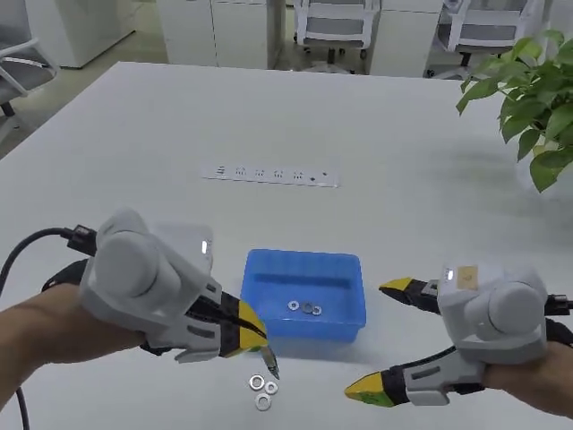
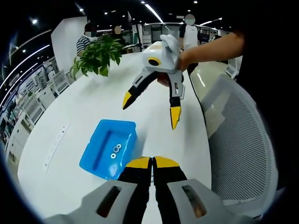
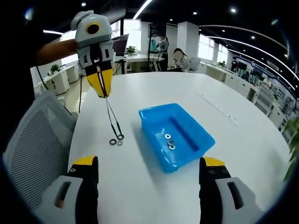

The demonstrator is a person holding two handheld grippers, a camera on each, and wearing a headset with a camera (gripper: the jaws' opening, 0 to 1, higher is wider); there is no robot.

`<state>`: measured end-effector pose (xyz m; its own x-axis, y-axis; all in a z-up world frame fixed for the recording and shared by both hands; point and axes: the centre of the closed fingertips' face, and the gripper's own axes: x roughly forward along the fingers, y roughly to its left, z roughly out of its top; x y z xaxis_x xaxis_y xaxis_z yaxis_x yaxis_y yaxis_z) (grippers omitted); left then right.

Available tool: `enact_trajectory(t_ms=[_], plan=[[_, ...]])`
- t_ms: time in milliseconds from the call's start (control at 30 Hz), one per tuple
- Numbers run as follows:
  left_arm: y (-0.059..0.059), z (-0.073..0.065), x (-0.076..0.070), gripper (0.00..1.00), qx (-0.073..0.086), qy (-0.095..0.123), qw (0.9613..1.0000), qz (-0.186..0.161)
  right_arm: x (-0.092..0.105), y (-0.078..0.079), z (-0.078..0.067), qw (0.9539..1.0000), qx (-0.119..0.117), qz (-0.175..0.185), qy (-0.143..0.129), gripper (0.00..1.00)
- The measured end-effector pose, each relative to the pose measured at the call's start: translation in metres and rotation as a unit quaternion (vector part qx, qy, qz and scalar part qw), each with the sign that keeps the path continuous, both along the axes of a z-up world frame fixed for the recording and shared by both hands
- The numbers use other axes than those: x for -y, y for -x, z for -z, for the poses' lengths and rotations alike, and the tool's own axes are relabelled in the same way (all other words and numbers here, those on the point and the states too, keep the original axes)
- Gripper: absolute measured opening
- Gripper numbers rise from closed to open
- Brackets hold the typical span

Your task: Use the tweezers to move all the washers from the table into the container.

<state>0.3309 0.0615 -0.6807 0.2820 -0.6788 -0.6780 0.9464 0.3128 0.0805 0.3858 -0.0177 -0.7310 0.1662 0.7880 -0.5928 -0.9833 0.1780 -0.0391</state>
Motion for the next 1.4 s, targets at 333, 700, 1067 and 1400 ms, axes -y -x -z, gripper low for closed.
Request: enact_trajectory(t_ms=[333,700,1067,1400], plan=[[0.007,0.007,0.0,0.04,-0.012,-0.01,0.9998,0.01,-0.002,0.007,0.005,1.0,-0.006,0.006,-0.002,1.0],[0.02,0.007,-0.003,0.04,-0.022,-0.02,0.9994,0.015,-0.003,0.015,0.011,0.9999,-0.013,0.005,0.002,1.0],[0.024,0.013,-0.003,0.05,-0.029,-0.027,0.999,0.021,-0.004,0.019,0.013,0.9999,-0.014,0.002,0.005,1.0],[0.024,0.023,-0.006,0.05,-0.029,-0.036,0.9987,0.024,-0.009,0.023,0.012,0.9999,-0.006,-0.013,0.005,0.95]])
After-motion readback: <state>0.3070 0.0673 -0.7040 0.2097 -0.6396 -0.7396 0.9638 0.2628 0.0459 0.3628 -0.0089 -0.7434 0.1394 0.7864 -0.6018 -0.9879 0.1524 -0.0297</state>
